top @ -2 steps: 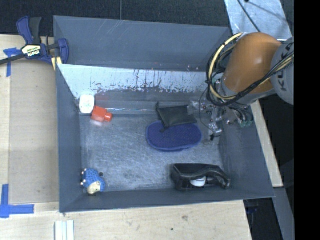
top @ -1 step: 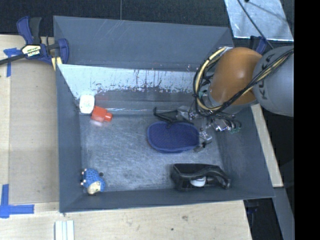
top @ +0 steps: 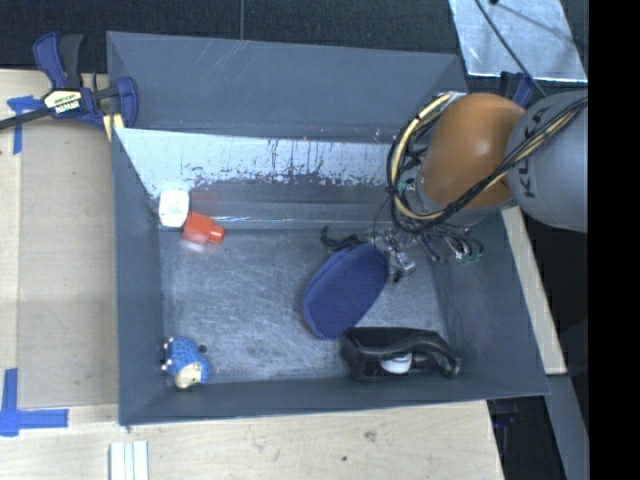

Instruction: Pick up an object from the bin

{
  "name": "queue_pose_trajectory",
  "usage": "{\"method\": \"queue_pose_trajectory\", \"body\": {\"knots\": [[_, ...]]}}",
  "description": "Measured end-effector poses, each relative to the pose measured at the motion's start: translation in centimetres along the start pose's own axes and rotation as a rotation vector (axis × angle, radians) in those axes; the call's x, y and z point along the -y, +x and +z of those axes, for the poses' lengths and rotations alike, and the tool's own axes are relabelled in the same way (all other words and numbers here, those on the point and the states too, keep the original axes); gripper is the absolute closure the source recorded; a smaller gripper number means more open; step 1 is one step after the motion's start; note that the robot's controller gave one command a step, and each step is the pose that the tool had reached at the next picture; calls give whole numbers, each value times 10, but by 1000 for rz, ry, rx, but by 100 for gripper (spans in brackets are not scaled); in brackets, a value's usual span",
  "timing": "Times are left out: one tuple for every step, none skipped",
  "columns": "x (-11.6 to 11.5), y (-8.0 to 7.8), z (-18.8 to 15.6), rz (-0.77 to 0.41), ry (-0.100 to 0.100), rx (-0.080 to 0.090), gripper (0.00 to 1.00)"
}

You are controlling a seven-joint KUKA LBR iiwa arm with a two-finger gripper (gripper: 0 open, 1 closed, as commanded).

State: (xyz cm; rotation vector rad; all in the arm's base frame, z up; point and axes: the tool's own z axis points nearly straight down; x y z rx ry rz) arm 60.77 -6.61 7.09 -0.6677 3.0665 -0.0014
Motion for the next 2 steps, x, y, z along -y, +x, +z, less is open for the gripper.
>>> {"method": "queue_pose_trajectory", "body": {"knots": [[-1, 9, -120, -69, 5, 8, 100], [2, 13, -180, -338, 4, 5, 100]]}}
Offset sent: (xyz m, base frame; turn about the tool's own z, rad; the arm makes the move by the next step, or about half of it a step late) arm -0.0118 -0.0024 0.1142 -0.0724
